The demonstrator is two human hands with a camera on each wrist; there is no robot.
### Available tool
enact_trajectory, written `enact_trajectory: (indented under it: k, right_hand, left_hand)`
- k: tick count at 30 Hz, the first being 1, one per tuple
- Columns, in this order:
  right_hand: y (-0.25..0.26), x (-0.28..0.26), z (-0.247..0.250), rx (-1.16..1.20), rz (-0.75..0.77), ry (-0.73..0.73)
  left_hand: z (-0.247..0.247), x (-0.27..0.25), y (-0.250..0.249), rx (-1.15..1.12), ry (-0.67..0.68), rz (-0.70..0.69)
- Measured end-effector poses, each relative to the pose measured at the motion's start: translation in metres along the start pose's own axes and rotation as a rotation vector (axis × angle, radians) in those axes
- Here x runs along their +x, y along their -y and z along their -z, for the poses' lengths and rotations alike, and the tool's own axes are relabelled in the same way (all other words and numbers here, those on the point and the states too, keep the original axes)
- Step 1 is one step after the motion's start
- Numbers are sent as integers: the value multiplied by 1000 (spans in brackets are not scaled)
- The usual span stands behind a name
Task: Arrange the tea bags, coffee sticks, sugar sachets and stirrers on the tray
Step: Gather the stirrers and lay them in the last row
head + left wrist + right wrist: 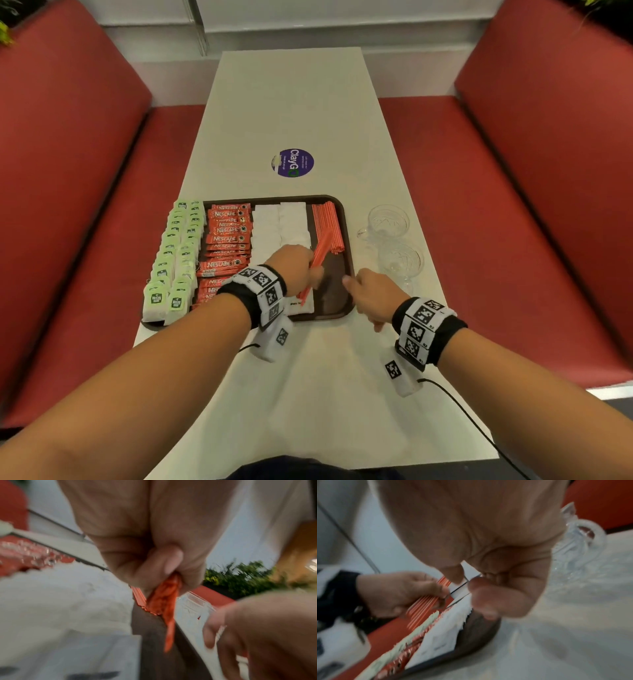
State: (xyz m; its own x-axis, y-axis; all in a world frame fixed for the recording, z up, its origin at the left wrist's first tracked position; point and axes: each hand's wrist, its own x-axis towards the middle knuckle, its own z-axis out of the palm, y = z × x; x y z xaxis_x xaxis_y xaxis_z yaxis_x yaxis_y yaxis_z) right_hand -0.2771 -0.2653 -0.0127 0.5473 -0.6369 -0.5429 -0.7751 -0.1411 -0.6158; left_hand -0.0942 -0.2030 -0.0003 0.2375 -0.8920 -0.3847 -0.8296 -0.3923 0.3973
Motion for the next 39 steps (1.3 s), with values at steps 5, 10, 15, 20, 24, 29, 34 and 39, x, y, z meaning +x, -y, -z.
enact_trajectory:
  k: [5, 10, 15, 20, 24, 29, 34, 39]
  right_hand:
    - [-9, 12, -13, -200, -123, -2]
    - [-17, 30, -16, -177, -84, 63]
    - [-20, 32, -15, -45, -73, 116]
    - [-21, 33, -16, -9, -80, 127]
    - [-22, 35, -18, -18, -80, 120]
    - [-23, 36, -17, -27, -84, 128]
    - [-23, 35, -17, -27, -82, 126]
    - [-22, 34, -16, -52, -74, 123]
  left_hand:
    - [-16, 30, -31, -42, 42, 174]
    - [-37, 48, -44, -131, 87, 313]
    - [-49, 55, -44, -141, 46, 364]
    - [-46, 55, -43, 18, 20, 335]
    - [-39, 48, -40, 162, 44, 296]
    - [-41, 34, -38, 271, 134, 254]
    - [-47, 31, -36, 273, 72, 206]
    - [-43, 25, -37, 213, 24, 217]
